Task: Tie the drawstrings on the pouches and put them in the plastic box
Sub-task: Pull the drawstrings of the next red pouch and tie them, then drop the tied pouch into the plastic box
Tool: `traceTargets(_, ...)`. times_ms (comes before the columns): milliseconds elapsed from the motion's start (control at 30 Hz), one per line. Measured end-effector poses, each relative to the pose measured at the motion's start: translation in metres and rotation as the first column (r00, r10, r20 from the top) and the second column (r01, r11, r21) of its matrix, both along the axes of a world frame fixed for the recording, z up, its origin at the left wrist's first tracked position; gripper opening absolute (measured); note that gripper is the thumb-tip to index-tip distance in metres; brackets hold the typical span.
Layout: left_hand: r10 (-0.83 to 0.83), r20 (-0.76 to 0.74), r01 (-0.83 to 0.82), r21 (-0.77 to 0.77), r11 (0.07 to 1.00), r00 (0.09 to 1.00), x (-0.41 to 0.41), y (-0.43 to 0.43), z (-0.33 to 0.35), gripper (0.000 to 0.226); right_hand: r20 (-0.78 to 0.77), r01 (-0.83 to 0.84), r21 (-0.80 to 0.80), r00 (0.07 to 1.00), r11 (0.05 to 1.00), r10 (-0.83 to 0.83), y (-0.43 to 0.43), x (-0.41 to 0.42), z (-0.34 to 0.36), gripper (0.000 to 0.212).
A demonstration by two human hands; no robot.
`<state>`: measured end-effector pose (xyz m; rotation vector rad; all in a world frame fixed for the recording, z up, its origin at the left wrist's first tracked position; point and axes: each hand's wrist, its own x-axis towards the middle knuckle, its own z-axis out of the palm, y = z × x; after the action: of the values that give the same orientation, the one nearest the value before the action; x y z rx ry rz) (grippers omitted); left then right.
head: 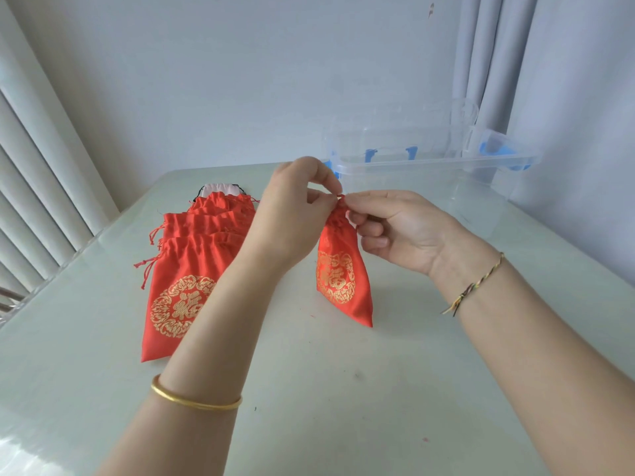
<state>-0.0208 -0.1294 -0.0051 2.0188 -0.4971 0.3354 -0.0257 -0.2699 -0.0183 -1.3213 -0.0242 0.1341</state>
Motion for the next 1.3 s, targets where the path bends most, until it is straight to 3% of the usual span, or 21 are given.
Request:
traceTargets(400,0.047,0.15,-0.073,0.171,0.983,0.988,-0.001,0.003,0.004,0.008,-0.021,0.014,0.095,1.0,0.995,-0.012,0.0,0.002,-0.001,0.027)
traceTargets(600,0.09,0.242,-0.135,0.177,0.975,0.966,-0.001,0.001,0.002,0.006,0.055,0.004,0.007,0.998,1.0,-0.005,-0.001,0.0,0.002,0.021)
traceTargets(700,0.137,0.254,-0.189,0.191,0.963,0.957,0.001,0.003,0.002,0.004,0.14,0.095,-0.167,0.988,0.981,-0.072,-0.006,0.0,0.002,0.008)
traceTargets(867,0.152,0.195,-0.201,0.259,0.945,0.969,0.003,0.01,0.004,0.007,0.185,0.205,-0.259,0.97,0.944,-0.159,-0.023,0.003,0.001,0.017)
traceTargets(1000,0.109,0.071,-0.125,0.282,0.951,0.991,0.004,0.006,-0.001,0.008,0.271,0.278,-0.42,0.947,0.864,-0.173,-0.024,0.002,-0.002,0.012)
traceTargets(1100,0.103,-0.007,-0.099,0.21,0.973,0.995,0.006,0.009,-0.001,0.011,0.266,0.182,-0.509,0.963,0.842,-0.048,-0.021,-0.005,0.007,0.014)
traceTargets(1200,0.058,-0.044,-0.051,0.153,0.987,0.997,0.005,0.008,0.001,0.011,0.34,0.206,-0.688,0.938,0.696,0.058,-0.009,-0.008,0.009,0.027)
traceTargets(1300,0.028,-0.054,-0.021,0.119,0.993,0.998,0.004,0.007,0.001,0.01,0.439,0.329,-0.77,0.895,0.546,0.082,0.001,-0.01,0.007,0.02)
